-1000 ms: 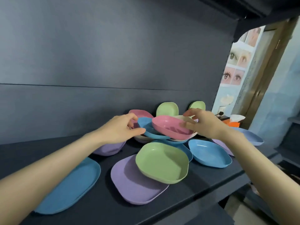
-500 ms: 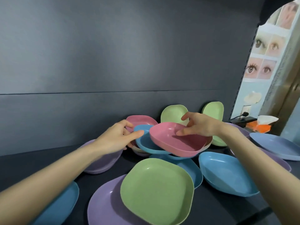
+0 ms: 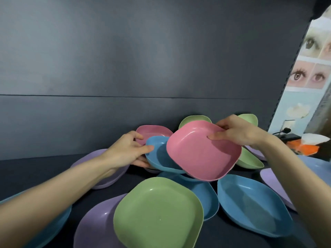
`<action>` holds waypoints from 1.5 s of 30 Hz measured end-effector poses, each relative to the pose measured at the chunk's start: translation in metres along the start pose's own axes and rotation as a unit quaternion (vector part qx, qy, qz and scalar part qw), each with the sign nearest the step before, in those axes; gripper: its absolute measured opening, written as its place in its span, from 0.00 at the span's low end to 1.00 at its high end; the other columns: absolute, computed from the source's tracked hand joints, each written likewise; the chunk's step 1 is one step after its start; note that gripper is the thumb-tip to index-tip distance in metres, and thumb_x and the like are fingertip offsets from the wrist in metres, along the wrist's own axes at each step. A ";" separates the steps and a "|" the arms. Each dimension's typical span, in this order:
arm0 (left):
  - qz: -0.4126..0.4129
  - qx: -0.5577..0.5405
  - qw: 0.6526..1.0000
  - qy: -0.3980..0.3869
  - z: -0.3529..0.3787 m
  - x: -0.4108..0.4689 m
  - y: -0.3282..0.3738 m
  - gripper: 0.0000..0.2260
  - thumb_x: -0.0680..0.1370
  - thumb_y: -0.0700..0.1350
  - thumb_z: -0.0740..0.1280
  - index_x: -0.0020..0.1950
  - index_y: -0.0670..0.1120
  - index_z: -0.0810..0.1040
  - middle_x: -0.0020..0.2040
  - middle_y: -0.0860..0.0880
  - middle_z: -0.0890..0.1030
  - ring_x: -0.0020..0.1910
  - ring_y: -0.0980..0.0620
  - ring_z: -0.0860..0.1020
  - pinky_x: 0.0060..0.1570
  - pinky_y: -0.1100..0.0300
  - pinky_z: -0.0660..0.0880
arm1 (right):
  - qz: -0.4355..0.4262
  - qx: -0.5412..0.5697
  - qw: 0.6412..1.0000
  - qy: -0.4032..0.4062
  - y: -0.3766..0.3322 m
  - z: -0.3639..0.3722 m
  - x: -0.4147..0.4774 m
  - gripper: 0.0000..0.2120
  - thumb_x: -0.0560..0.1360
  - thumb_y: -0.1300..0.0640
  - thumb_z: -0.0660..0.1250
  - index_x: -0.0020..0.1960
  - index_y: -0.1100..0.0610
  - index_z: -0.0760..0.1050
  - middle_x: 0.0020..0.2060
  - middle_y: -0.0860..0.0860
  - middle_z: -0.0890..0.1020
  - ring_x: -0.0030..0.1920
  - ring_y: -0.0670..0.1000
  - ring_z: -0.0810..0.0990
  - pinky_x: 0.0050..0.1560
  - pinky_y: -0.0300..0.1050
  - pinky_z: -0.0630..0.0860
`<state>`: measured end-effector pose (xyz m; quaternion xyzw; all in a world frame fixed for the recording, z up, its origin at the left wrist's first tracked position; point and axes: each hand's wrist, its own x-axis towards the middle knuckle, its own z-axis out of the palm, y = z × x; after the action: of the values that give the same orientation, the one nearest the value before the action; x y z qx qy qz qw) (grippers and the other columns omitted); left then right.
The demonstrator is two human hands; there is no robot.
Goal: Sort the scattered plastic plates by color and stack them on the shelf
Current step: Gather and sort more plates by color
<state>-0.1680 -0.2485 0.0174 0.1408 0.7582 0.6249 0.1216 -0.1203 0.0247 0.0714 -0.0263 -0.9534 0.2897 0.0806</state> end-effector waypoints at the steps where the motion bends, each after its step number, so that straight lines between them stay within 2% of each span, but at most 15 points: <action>1: -0.001 -0.007 1.000 0.006 0.000 0.000 0.001 0.20 0.76 0.36 0.67 0.66 0.37 0.65 0.39 0.45 0.81 0.29 0.51 0.82 0.34 0.57 0.82 | -0.001 0.008 1.000 0.014 0.001 -0.002 -0.001 0.12 0.72 0.56 0.71 0.44 0.66 0.80 0.33 0.54 0.76 0.34 0.51 0.72 0.37 0.44 0.67; 4: 0.005 -0.002 0.999 0.038 0.002 0.000 0.004 0.19 0.76 0.34 0.66 0.65 0.37 0.67 0.42 0.43 0.80 0.32 0.51 0.81 0.34 0.59 0.81 | -0.005 0.019 0.999 0.046 0.004 -0.005 0.000 0.13 0.74 0.56 0.68 0.45 0.68 0.77 0.35 0.55 0.75 0.35 0.52 0.71 0.37 0.45 0.65; 7: 0.020 0.026 0.996 0.078 0.000 -0.004 0.008 0.14 0.77 0.34 0.63 0.62 0.39 0.70 0.44 0.44 0.81 0.36 0.52 0.79 0.30 0.64 0.79 | -0.010 0.048 0.995 0.087 0.004 -0.003 0.000 0.08 0.77 0.57 0.65 0.45 0.62 0.75 0.38 0.54 0.77 0.36 0.51 0.73 0.35 0.44 0.66; 10: 0.045 0.004 0.991 0.128 -0.002 -0.012 0.012 0.09 0.79 0.34 0.60 0.58 0.41 0.72 0.43 0.47 0.80 0.38 0.53 0.78 0.28 0.67 0.76 | -0.025 0.101 0.985 0.140 -0.003 0.001 0.000 0.08 0.79 0.57 0.61 0.53 0.61 0.74 0.46 0.55 0.79 0.44 0.54 0.76 0.40 0.45 0.69; 13: 0.069 -0.054 0.979 0.186 -0.005 -0.029 0.017 0.06 0.80 0.36 0.59 0.52 0.43 0.74 0.44 0.47 0.81 0.39 0.52 0.79 0.34 0.61 0.79 | -0.060 0.137 0.972 0.183 -0.019 0.012 -0.004 0.08 0.79 0.57 0.58 0.56 0.59 0.71 0.50 0.54 0.78 0.50 0.56 0.75 0.46 0.49 0.71; 16: 0.094 -0.062 0.962 0.248 -0.014 -0.051 0.016 0.07 0.81 0.41 0.60 0.54 0.42 0.77 0.47 0.45 0.82 0.43 0.49 0.80 0.42 0.57 0.78 | -0.100 0.168 0.954 0.226 -0.042 0.028 -0.013 0.07 0.80 0.58 0.57 0.54 0.61 0.70 0.42 0.51 0.76 0.46 0.55 0.73 0.44 0.47 0.67; 19: 0.126 -0.064 0.942 0.304 -0.025 -0.081 0.012 0.07 0.80 0.43 0.61 0.48 0.44 0.79 0.46 0.47 0.83 0.46 0.47 0.81 0.47 0.55 0.77 | -0.136 0.200 0.939 0.246 -0.064 0.047 -0.024 0.07 0.80 0.58 0.57 0.51 0.61 0.69 0.37 0.46 0.73 0.43 0.54 0.73 0.44 0.49 0.69; 21: 0.146 -0.056 0.930 0.331 -0.033 -0.103 0.010 0.08 0.80 0.44 0.61 0.46 0.46 0.79 0.45 0.49 0.84 0.46 0.49 0.82 0.49 0.54 0.77 | -0.154 0.224 0.929 0.253 -0.082 0.059 -0.033 0.05 0.80 0.58 0.57 0.50 0.59 0.70 0.37 0.44 0.73 0.39 0.50 0.73 0.42 0.39 0.70; 23: 0.168 -0.031 0.916 0.363 -0.043 -0.123 0.008 0.08 0.81 0.45 0.60 0.47 0.47 0.78 0.44 0.51 0.84 0.45 0.51 0.82 0.47 0.54 0.78 | -0.163 0.243 0.922 0.254 -0.101 0.069 -0.042 0.05 0.79 0.58 0.58 0.47 0.57 0.70 0.36 0.43 0.73 0.37 0.47 0.72 0.37 0.31 0.68; 26: 0.194 0.008 0.891 0.411 -0.062 -0.151 0.005 0.08 0.81 0.46 0.58 0.49 0.50 0.77 0.46 0.53 0.83 0.47 0.53 0.81 0.47 0.56 0.78 | -0.181 0.281 0.911 0.242 -0.135 0.081 -0.053 0.04 0.77 0.57 0.61 0.45 0.58 0.72 0.35 0.44 0.76 0.41 0.53 0.74 0.41 0.46 0.71; 30: 0.230 0.044 0.857 0.459 -0.098 -0.186 0.000 0.07 0.82 0.45 0.57 0.54 0.49 0.75 0.49 0.55 0.81 0.49 0.58 0.79 0.47 0.61 0.75 | -0.207 0.304 0.901 0.231 -0.183 0.099 -0.071 0.08 0.72 0.54 0.69 0.48 0.56 0.74 0.38 0.45 0.79 0.43 0.53 0.78 0.44 0.47 0.73; 34: 0.247 0.067 0.832 0.492 -0.146 -0.229 -0.013 0.05 0.81 0.45 0.58 0.51 0.53 0.72 0.47 0.58 0.79 0.43 0.67 0.76 0.40 0.74 0.72 | -0.222 0.320 0.893 0.224 -0.233 0.132 -0.089 0.08 0.71 0.55 0.71 0.47 0.54 0.73 0.38 0.44 0.78 0.44 0.53 0.78 0.46 0.48 0.74; 36: 0.240 0.084 0.827 0.501 -0.178 -0.256 -0.024 0.04 0.81 0.45 0.58 0.52 0.52 0.72 0.47 0.57 0.79 0.43 0.67 0.76 0.40 0.72 0.72 | -0.219 0.346 0.886 0.218 -0.262 0.156 -0.098 0.08 0.72 0.55 0.70 0.48 0.53 0.73 0.39 0.44 0.79 0.44 0.53 0.79 0.47 0.48 0.75; 41: 0.222 0.126 0.812 0.525 -0.268 -0.332 -0.053 0.06 0.81 0.44 0.58 0.56 0.49 0.72 0.47 0.58 0.78 0.47 0.62 0.76 0.45 0.64 0.72 | -0.217 0.387 0.880 0.170 -0.347 0.231 -0.124 0.07 0.74 0.56 0.69 0.48 0.51 0.71 0.40 0.40 0.77 0.42 0.45 0.76 0.43 0.40 0.70; 45: 0.204 0.139 0.801 0.545 -0.336 -0.381 -0.077 0.07 0.81 0.44 0.58 0.58 0.51 0.71 0.49 0.59 0.77 0.49 0.61 0.76 0.43 0.66 0.71 | -0.226 0.392 0.881 0.138 -0.408 0.293 -0.141 0.07 0.75 0.56 0.68 0.50 0.52 0.71 0.40 0.39 0.76 0.41 0.38 0.75 0.37 0.28 0.69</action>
<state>0.0606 -0.7087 0.0084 -0.0561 0.7322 0.4966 -0.4628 -0.0326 -0.4887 0.0396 0.1837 -0.7213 0.6072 0.2780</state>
